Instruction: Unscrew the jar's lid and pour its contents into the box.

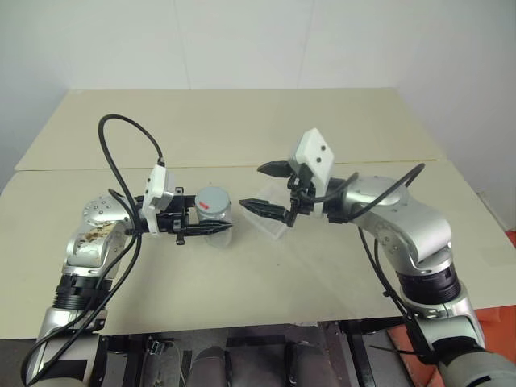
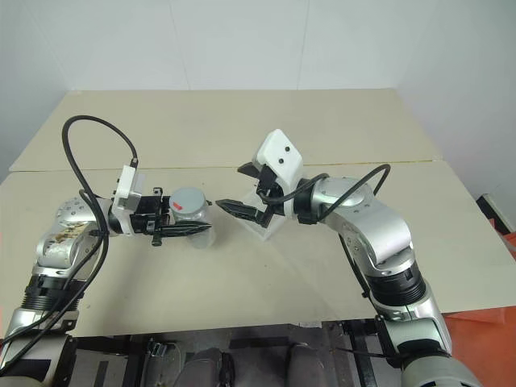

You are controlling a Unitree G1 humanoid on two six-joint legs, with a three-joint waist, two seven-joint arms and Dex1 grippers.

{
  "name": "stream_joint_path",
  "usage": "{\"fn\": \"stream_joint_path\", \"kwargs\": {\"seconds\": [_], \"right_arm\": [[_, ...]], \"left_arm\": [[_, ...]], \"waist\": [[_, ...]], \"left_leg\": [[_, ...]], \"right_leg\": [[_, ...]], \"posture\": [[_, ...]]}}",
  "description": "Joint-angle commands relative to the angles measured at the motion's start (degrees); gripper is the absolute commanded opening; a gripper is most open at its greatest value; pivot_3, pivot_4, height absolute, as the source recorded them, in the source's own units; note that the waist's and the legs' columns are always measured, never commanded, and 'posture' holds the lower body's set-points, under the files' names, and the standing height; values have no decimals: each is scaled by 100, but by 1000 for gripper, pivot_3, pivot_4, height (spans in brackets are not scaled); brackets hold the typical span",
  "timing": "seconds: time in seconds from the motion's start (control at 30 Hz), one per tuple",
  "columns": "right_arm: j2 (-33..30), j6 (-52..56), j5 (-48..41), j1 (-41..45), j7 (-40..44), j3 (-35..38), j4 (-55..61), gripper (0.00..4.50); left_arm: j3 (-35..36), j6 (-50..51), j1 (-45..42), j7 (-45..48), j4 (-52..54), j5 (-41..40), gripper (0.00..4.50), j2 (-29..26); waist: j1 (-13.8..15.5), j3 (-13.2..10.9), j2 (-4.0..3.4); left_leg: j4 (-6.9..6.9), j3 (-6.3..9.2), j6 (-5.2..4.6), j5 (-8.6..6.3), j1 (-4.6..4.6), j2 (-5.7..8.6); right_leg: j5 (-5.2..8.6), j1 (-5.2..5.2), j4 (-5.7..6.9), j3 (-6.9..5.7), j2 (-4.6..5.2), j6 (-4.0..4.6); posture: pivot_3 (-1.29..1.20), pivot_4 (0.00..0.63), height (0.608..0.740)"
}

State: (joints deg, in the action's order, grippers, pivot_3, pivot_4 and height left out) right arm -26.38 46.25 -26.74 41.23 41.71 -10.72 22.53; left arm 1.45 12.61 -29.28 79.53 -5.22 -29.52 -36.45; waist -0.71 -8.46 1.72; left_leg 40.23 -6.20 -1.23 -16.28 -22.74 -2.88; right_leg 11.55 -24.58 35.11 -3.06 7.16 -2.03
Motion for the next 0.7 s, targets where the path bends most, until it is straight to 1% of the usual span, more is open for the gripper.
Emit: {"fn": "stream_joint_path", "kwargs": {"seconds": [0.03, 0.13, 0.33, 0.7], "right_arm": [[49, -120, -405, 25, 185, 303, 365, 4457], [210, 6, -575, 131, 91, 292, 451, 4457], [507, 188, -391, 476, -218, -133, 320, 4457], [576, 782, -306, 1024, -369, -533, 136, 4457]], "left_arm": [[70, -61, -171, -50, 91, -42, 2027, 21], [25, -89, -233, -129, 37, 16, 2027, 111], [-39, -140, -314, -199, -37, 90, 2027, 248], [-36, -195, -309, -169, -51, 127, 2027, 278]], "waist": [[1, 0, 0], [3, 0, 0], [-10, 0, 0], [-3, 0, 0]], "left_leg": [[0, 0, 0, 0, 0, 0], [0, 1, 0, 0, 0, 0], [3, 0, 0, 0, 0, 1], [3, 1, 1, 0, 0, 1]], "right_leg": [[0, 0, 0, 0, 0, 0], [0, 0, 0, 0, 0, 0], [0, 0, 3, 0, 0, 0], [0, 0, 3, -1, 0, 0]], "posture": [[0, 150, 740], [0, 150, 740], [0, 150, 740], [0, 150, 740]]}}
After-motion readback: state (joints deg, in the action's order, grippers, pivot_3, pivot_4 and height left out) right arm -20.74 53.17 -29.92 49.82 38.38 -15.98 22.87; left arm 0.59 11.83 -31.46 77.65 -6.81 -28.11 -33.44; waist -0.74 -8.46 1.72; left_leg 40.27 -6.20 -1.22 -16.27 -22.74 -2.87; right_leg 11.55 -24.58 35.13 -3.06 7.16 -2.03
